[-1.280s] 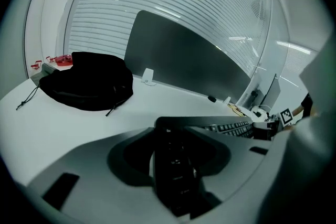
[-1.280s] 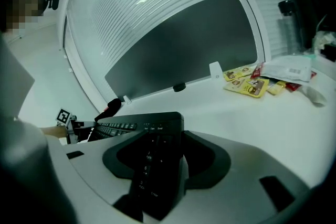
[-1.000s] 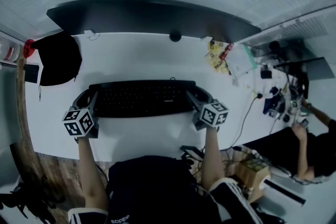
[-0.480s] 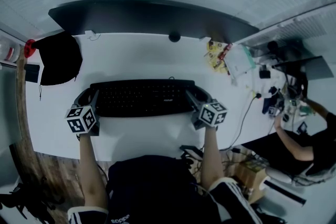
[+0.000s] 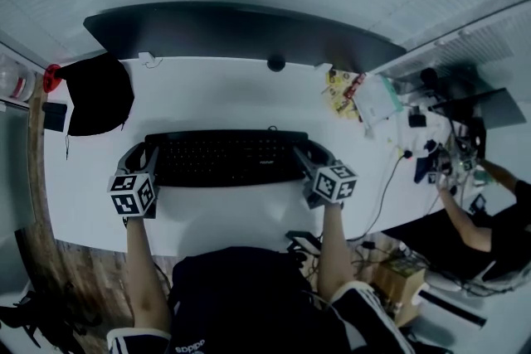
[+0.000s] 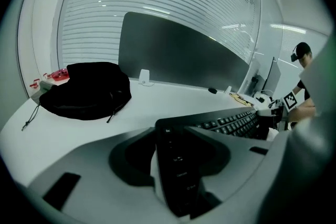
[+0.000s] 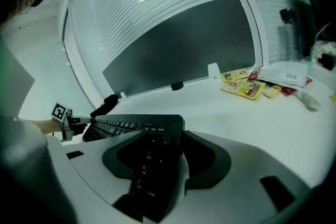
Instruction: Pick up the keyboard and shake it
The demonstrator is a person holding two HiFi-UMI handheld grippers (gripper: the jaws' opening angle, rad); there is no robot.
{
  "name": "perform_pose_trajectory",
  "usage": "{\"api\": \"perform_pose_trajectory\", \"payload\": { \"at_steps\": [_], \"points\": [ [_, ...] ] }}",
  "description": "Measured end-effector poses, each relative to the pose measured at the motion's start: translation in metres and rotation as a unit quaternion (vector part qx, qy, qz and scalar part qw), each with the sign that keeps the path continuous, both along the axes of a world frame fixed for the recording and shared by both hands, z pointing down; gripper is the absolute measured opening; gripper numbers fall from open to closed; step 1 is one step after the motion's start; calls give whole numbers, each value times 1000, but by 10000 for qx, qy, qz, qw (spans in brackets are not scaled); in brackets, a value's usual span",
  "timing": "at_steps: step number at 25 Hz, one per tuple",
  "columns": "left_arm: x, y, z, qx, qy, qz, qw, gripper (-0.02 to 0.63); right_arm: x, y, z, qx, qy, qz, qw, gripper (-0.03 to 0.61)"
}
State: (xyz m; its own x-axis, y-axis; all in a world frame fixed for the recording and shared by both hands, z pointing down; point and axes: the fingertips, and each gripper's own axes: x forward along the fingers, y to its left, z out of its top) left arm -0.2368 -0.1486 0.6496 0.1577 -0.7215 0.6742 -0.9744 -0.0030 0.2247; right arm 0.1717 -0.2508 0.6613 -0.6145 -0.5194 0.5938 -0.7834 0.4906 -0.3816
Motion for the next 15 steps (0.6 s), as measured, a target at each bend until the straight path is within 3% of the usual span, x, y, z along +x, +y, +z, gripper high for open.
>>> {"api": "perform_pose_trajectory", "payload": {
  "at_steps": [6, 11, 15],
  "points": [
    [-7, 9, -13, 189, -144, -133, 9996, 164, -1, 0, -8, 83, 61, 86, 9999, 192],
    [-12, 14, -39, 537, -264, -259, 9979, 163, 3, -1, -8, 371, 355, 128, 9986, 192],
    [-4, 14, -59, 802, -317, -182, 9961, 162, 10, -6, -32, 705, 199, 432, 9964, 190]
  ]
}}
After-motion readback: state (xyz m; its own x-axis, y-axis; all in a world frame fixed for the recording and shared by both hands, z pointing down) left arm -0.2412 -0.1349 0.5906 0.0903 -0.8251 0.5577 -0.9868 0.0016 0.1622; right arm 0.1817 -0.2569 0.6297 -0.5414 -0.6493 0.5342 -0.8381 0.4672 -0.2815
